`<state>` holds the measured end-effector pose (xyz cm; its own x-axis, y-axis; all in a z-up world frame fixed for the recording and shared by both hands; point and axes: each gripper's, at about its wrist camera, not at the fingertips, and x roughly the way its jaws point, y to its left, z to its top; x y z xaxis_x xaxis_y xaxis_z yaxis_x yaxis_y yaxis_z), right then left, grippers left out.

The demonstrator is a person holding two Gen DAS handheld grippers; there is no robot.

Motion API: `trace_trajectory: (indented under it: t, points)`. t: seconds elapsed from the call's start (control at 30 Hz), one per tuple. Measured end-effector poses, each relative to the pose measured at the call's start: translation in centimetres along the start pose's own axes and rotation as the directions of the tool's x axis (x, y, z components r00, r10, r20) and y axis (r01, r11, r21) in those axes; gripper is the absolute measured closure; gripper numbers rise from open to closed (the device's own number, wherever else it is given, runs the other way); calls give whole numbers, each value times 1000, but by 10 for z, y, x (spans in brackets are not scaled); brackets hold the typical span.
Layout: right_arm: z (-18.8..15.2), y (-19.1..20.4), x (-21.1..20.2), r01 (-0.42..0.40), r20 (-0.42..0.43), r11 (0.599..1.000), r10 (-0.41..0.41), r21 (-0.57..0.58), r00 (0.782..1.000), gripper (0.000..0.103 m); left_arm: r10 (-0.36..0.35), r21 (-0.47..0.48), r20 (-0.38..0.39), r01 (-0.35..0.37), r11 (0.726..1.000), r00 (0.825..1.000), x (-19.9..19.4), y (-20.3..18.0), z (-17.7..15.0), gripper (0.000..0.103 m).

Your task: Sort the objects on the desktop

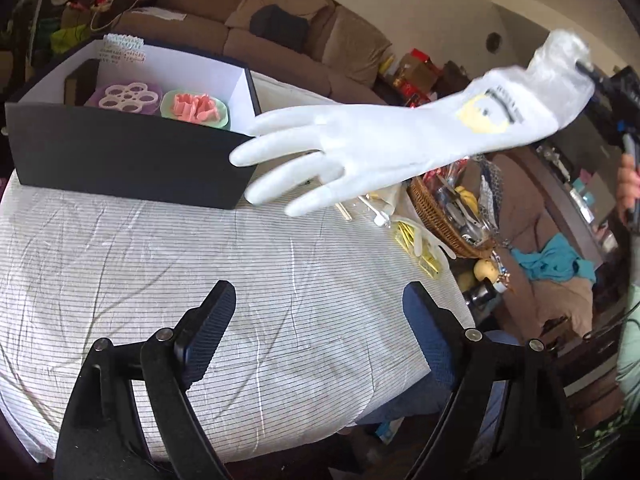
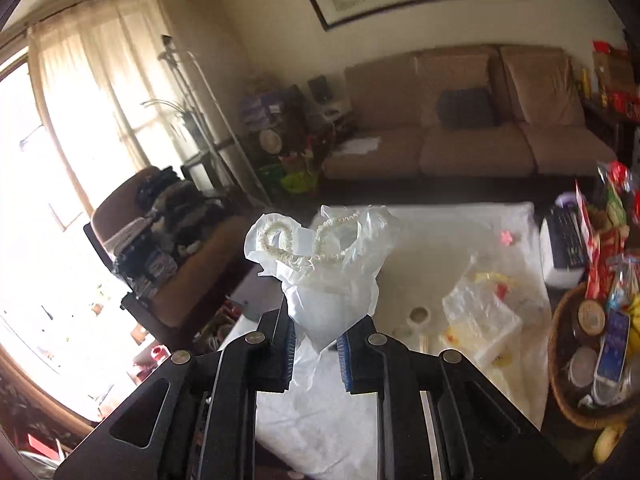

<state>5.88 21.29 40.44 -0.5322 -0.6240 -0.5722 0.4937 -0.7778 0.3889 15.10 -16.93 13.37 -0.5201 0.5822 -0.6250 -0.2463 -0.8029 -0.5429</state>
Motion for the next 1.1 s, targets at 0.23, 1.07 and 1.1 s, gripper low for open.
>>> trace_trajectory:
  t: [0.23,1.07,1.1]
  points:
    - [2,1,26,-59,-15,997,60,57,998,88,33,1,-4,-33,999,999,-7,6,-5,19]
    - [-126,-115,104,-135,-55,955,154,263,987,85,178,-33,48,-177,984,983,-66,35,10,19]
    - [-155,-141,110,-86,-96,946,122,312,988,85,185,-18,29,-185,983,982,-60,32,9,19]
